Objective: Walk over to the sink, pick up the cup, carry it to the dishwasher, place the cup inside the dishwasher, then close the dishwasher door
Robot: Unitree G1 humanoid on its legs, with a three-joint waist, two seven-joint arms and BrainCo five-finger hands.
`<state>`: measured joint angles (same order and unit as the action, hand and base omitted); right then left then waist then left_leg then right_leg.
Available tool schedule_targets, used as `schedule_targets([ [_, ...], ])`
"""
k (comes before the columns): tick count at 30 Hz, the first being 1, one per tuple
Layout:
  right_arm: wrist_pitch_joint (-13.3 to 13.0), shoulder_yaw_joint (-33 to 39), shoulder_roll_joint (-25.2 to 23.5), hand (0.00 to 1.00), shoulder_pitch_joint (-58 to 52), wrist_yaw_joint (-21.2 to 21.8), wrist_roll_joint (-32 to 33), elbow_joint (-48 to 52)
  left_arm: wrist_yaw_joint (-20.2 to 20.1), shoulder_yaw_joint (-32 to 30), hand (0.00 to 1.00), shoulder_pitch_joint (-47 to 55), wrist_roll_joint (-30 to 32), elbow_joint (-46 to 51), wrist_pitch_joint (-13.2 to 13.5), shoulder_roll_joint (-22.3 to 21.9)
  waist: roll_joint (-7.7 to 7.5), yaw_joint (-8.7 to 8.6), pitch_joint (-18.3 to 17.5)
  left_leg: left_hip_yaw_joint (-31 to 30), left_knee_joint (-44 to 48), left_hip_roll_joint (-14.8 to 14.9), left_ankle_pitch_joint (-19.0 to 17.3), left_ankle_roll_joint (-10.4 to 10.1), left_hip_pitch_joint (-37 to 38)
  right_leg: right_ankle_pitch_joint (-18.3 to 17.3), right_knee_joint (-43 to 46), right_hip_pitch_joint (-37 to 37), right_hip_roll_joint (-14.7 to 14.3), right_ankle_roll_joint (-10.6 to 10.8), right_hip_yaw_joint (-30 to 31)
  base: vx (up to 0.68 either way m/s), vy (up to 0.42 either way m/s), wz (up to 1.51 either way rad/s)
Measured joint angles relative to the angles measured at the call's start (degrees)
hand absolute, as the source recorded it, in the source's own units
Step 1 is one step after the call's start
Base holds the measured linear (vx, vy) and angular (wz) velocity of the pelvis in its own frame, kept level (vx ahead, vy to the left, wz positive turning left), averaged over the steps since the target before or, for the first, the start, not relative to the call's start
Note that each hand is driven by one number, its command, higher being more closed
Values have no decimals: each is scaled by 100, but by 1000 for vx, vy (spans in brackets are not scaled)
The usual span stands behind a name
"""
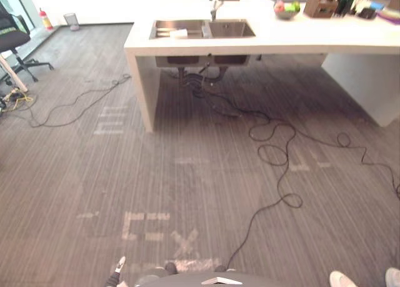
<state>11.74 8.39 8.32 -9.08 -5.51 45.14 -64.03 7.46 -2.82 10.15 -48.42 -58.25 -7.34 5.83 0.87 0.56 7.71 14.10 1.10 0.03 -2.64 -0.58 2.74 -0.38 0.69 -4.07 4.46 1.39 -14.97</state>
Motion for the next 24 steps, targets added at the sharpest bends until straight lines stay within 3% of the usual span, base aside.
schedule_targets([
  [2,-161,131,-40,0,8,19,34,-18,-390,-50,0,-38,-163,-83,-197,-25,54,-23,43,18,-192,35,235,-11,208,97,-209,-148,-77,53,-8,107,-21,-8],
  [5,-547,137,-87,0,67,203,-38,2,-739,-47,0,-87,-397,-106,-438,-8,42,-20,48,26,-287,64,284,35,399,177,-340,-347,-143,105,-16,144,-23,-4],
  [10,-1028,122,-172,0,301,576,-137,332,-1283,-50,0,-74,-304,-92,-553,240,-11,-44,104,176,-420,101,281,23,517,195,-493,-406,-217,127,27,87,-21,-14],
  [12,-1187,81,-287,0,435,694,-401,717,-1332,-41,0,-62,-189,40,-514,278,-44,-45,137,215,-416,105,250,-21,541,209,-514,-415,-218,149,32,29,-7,-11],
  [17,-1276,63,-326,0,647,813,-1256,913,-1260,-47,0,18,59,255,-564,250,-34,21,151,321,-397,90,203,-88,545,221,-523,-395,-189,165,102,-12,10,-9],
  [20,-1160,60,-325,0,649,781,-1632,862,-984,-149,0,-74,752,201,-539,165,-16,26,245,412,-374,97,192,-78,554,250,-522,-375,-189,146,189,-43,-2,-18],
  [21,-1083,75,-303,0,645,754,-1617,722,-800,-265,0,-105,1593,148,-340,108,-5,24,302,489,-321,118,159,-55,562,261,-524,-375,-199,130,244,-38,-6,-21],
  [24,-887,134,-299,0,502,718,-1581,590,-628,-301,0,-54,2648,-41,89,55,10,3,313,618,-298,148,91,-75,606,248,-559,-373,-227,120,351,-31,-13,-23],
])
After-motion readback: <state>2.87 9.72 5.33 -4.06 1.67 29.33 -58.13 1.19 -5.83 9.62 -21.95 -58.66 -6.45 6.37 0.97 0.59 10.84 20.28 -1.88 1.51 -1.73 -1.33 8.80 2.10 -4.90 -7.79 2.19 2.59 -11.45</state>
